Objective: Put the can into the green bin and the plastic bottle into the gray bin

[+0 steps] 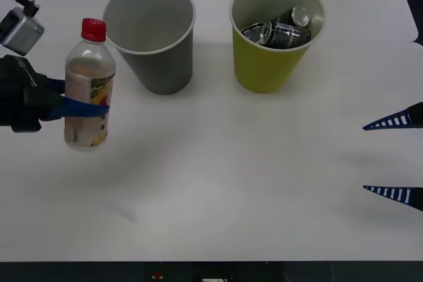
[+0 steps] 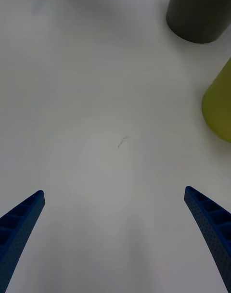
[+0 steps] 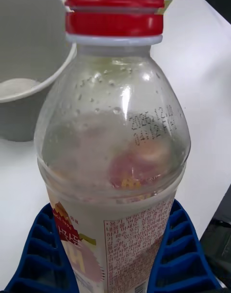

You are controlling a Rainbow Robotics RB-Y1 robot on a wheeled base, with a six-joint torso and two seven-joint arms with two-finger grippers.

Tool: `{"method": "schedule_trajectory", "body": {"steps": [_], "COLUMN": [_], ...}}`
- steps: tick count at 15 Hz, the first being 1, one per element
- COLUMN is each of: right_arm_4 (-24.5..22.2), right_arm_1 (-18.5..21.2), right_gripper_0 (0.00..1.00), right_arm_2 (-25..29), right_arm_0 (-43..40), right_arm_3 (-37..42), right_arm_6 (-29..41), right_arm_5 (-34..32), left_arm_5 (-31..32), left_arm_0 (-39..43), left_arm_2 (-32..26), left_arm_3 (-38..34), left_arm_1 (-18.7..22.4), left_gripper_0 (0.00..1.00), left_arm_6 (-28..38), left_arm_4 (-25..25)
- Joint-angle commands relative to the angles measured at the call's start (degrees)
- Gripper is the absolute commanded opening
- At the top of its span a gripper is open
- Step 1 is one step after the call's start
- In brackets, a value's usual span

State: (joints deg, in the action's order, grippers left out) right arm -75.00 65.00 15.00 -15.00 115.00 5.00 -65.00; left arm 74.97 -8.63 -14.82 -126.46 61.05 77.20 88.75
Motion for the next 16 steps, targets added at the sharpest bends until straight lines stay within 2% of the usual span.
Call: {"method": "schedule_trajectory", "body": {"steps": [1, 5, 7, 9, 12, 16], "right_arm_4": [0.0, 0.0, 0.0, 0.0, 0.0, 0.0], "right_arm_1": [0.0, 0.0, 0.0, 0.0, 0.0, 0.0], "right_gripper_0": [1.00, 1.00, 1.00, 1.00, 1.00, 1.00], "right_arm_2": [0.0, 0.0, 0.0, 0.0, 0.0, 0.0], "right_arm_0": [0.0, 0.0, 0.0, 0.0, 0.0, 0.0], "right_arm_3": [0.0, 0.0, 0.0, 0.0, 0.0, 0.0], "right_arm_6": [0.0, 0.0, 0.0, 0.0, 0.0, 0.0], "right_arm_5": [0.0, 0.0, 0.0, 0.0, 0.0, 0.0], "left_arm_5": [6.9, 13.8, 15.0, 15.0, 15.0, 15.0], "left_arm_0": [-8.9, -23.7, -31.6, -41.3, -51.7, -59.7], "left_arm_2": [-0.3, 5.7, 11.0, 18.9, 26.2, 30.0], "left_arm_3": [6.3, 15.6, 21.8, 30.1, 39.6, 49.0], "left_arm_1": [0.2, 0.2, 0.1, -0.8, -5.1, -11.7], "left_gripper_0": [0.00, 0.00, 0.00, 0.00, 0.00, 0.00], "left_arm_6": [0.1, 0.2, 0.1, 0.1, 0.1, 0.1], "left_arm_4": [-0.5, 3.7, 4.3, 5.1, 10.2, 17.2]}}
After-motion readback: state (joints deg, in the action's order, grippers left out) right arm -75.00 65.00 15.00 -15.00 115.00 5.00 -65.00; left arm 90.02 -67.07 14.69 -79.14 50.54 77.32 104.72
